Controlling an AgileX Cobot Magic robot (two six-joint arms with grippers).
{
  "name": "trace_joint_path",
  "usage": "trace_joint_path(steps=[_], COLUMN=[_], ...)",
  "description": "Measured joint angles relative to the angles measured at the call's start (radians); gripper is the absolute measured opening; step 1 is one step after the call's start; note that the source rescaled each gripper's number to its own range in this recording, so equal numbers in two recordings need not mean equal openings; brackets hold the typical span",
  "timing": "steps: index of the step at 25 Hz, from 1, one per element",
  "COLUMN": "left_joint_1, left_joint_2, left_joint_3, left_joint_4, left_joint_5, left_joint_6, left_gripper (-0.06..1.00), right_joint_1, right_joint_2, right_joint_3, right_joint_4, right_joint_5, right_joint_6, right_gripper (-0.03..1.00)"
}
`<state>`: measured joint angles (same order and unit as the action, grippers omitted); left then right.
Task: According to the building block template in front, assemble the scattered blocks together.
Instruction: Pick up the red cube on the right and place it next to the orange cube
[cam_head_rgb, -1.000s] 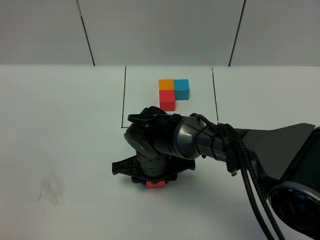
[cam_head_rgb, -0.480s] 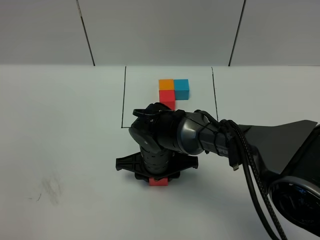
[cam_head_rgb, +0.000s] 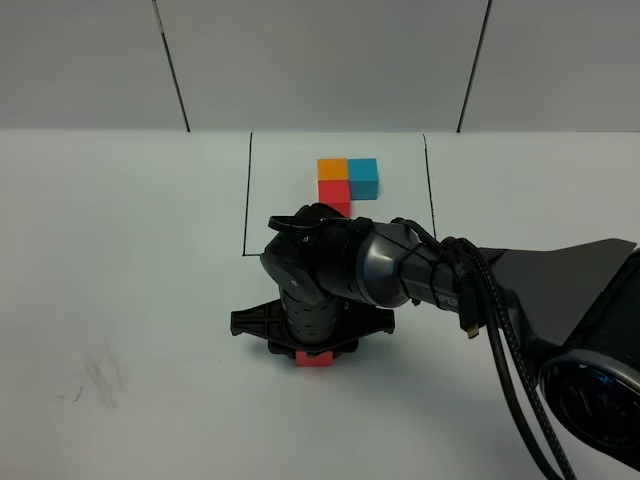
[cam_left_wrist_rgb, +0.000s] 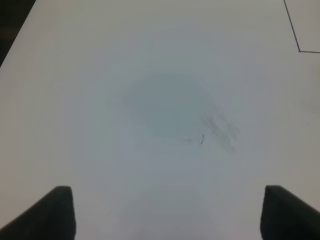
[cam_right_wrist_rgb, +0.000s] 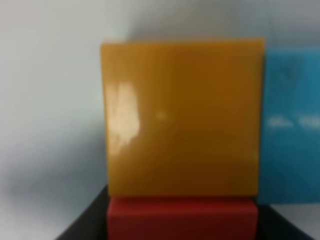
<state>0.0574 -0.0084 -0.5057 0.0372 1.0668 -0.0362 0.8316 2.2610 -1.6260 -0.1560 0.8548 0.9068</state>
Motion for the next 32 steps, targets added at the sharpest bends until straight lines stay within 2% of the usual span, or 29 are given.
trace_joint_path(steps=[32], left_joint_1=[0.0], left_joint_2=[0.0], left_joint_3=[0.0], left_joint_4=[0.001], left_joint_5=[0.0], left_joint_6=[0.001], left_gripper=[0.64], right_joint_1=[-0.006], right_joint_2=[0.013], right_joint_3=[-0.01], right_joint_4=[0.011], right_joint_5=[0.007], right_joint_6=[0.003], right_gripper=[0.0])
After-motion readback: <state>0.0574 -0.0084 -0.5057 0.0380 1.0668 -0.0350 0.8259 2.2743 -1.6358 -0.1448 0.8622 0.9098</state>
